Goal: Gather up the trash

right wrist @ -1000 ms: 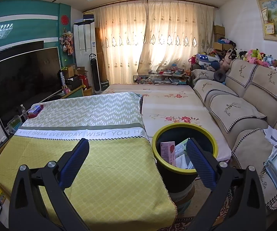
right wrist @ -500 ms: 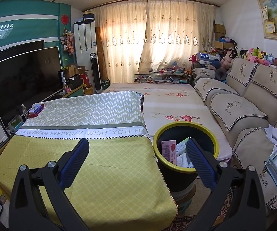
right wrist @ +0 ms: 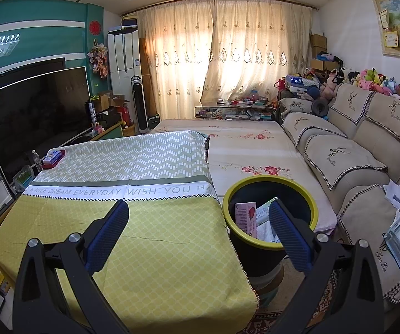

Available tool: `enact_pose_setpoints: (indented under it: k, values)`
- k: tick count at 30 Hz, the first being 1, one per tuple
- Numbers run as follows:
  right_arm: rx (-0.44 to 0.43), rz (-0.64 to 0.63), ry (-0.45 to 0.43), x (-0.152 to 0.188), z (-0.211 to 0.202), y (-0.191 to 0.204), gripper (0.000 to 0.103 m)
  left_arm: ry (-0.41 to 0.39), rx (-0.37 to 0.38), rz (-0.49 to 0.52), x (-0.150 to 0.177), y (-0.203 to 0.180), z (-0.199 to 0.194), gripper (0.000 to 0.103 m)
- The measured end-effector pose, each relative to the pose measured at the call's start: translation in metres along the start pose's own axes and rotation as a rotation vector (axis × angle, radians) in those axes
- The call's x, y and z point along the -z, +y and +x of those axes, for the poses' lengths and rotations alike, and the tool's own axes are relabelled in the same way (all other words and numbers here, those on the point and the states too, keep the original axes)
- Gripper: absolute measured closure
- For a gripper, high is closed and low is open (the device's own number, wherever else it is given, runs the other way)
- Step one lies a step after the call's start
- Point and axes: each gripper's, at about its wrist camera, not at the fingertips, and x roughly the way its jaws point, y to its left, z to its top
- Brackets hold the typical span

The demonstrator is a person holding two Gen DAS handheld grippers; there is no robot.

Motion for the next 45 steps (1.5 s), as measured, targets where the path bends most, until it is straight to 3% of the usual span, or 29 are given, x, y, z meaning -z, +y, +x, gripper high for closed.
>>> enact_pose_setpoints:
  k: [45]
  values:
    - [-0.031,0.002,0.034,0.004,0.018,0.008,0.007,0.022,-0.016,-0.006,0.003,0.009,0.004,0.005]
